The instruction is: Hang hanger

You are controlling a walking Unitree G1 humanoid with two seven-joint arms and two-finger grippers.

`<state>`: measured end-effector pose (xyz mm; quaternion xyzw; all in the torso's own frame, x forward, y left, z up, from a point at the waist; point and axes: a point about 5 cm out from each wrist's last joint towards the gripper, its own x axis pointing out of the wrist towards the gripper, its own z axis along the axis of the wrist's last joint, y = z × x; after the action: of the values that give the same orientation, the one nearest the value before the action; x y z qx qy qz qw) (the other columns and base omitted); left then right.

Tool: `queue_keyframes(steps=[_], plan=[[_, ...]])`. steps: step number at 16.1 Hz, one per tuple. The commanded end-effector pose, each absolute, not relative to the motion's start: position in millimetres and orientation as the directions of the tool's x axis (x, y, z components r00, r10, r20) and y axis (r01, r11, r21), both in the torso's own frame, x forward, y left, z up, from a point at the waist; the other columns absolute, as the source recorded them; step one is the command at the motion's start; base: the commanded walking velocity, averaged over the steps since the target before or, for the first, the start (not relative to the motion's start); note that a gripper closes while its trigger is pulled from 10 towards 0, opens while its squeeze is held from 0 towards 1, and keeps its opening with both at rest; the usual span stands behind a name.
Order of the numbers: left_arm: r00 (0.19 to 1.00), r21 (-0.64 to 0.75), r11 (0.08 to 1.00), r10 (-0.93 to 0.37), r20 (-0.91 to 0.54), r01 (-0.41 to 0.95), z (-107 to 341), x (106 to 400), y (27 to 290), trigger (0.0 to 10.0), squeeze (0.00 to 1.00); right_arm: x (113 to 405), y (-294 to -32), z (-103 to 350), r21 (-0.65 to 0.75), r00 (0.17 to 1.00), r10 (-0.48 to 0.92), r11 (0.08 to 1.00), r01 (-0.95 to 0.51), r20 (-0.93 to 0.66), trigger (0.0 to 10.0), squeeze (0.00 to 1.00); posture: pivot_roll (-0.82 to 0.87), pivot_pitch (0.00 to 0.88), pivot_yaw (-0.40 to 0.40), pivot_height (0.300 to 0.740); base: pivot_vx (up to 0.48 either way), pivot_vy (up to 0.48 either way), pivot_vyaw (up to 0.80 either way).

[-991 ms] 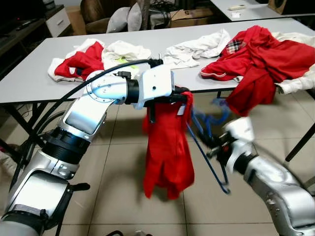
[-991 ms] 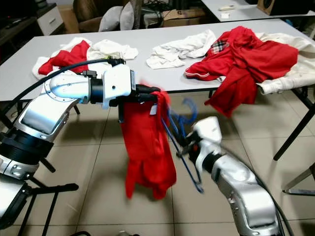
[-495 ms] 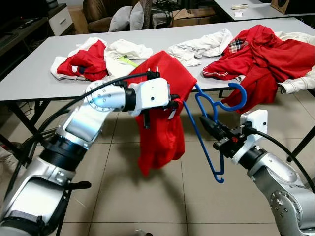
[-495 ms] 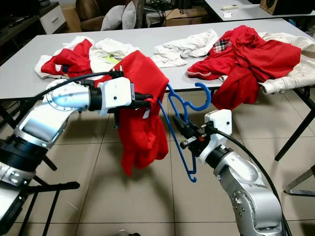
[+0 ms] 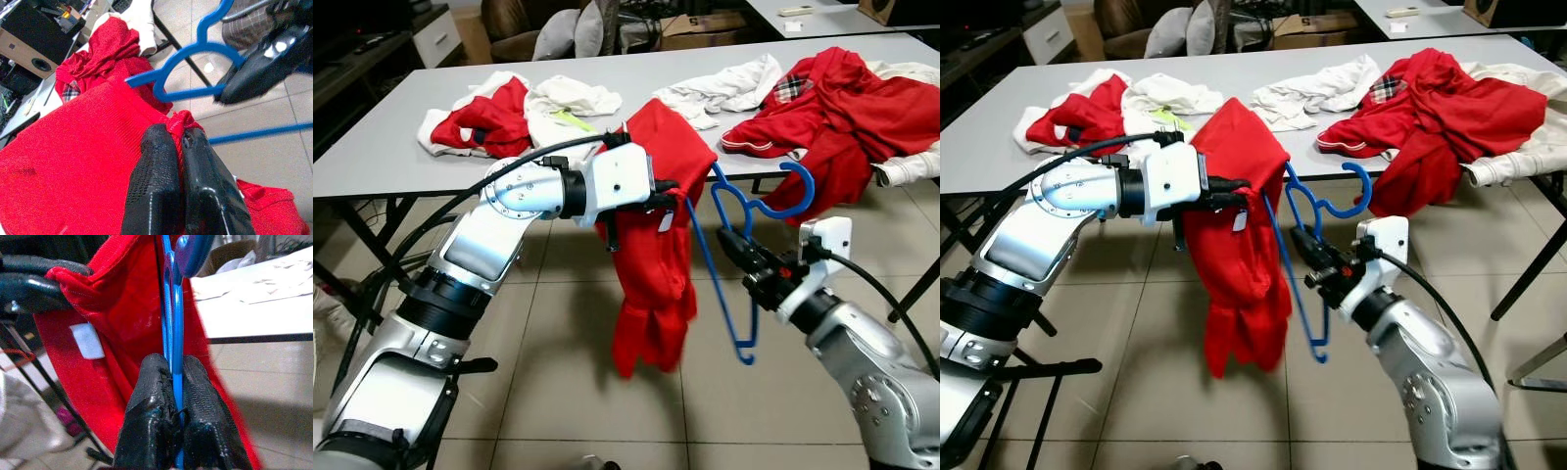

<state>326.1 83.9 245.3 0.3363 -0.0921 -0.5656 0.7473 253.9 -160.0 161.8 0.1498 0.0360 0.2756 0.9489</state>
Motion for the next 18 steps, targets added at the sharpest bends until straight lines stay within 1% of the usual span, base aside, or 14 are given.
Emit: queue_keyframes(steps=[1,4,5,6,8,10,11,13,15,18], plan=[[0.316,0.607,0.134,-0.926,-0.204,0.784,260,324,82,0.0,0.00,258,-161,171,0.339,0.848,0.526,0.788,-0.514,0.066,10.0,0.00,-0.14,0.000,0.123,0.740,0.000,0.000,0.00],[0.280,0.578,0.127,-0.942,-0.185,0.806,268,322,80,0.0,0.00,267,-158,174,0.445,0.842,0.532,0.734,-0.513,0.092,10.0,0.00,-0.14,0.000,0.119,0.740,0.000,0.000,0.00],[0.250,0.538,0.114,-0.950,-0.186,0.835,271,321,81,0.0,0.00,277,-155,184,0.532,0.842,0.519,0.676,-0.510,0.147,10.0,0.00,-0.14,0.000,0.117,0.740,0.000,0.000,0.00],[0.245,0.527,0.116,-0.953,-0.181,0.842,272,320,81,0.0,0.00,279,-155,185,0.545,0.843,0.515,0.667,-0.508,0.155,10.0,0.00,-0.14,0.000,0.117,0.740,0.000,0.000,0.00],[0.237,0.512,0.120,-0.956,-0.170,0.850,279,321,81,0.0,0.00,292,-155,193,0.629,0.862,0.469,0.614,-0.477,0.195,10.0,0.00,-0.13,0.000,0.111,0.740,0.000,0.000,0.00],[0.264,0.526,0.125,-0.944,-0.198,0.841,278,326,86,0.0,0.00,299,-154,196,0.642,0.866,0.462,0.608,-0.467,0.193,10.0,0.00,-0.13,0.000,0.113,0.740,0.000,0.000,0.00],[0.261,0.515,0.120,-0.942,-0.210,0.849,277,326,88,0.0,0.00,304,-153,197,0.647,0.874,0.448,0.613,-0.453,0.187,10.0,0.00,-0.13,0.000,0.116,0.740,0.000,0.000,0.00],[0.238,0.484,0.119,-0.952,-0.191,0.867,280,324,88,0.0,0.00,314,-152,197,0.661,0.897,0.411,0.628,-0.410,0.165,10.0,0.00,-0.14,0.000,0.121,0.740,0.000,0.000,0.00],[0.235,0.482,0.118,-0.953,-0.190,0.868,280,325,87,0.0,0.00,318,-150,197,0.650,0.904,0.401,0.650,-0.394,0.147,10.0,0.00,-0.14,0.000,0.125,0.740,0.000,0.000,0.00],[0.182,0.440,0.080,-0.963,-0.196,0.894,282,321,84,0.0,0.00,327,-149,194,0.680,0.935,0.333,0.659,-0.321,0.119,10.0,0.00,-0.14,0.000,0.130,0.740,0.000,0.000,0.00]])
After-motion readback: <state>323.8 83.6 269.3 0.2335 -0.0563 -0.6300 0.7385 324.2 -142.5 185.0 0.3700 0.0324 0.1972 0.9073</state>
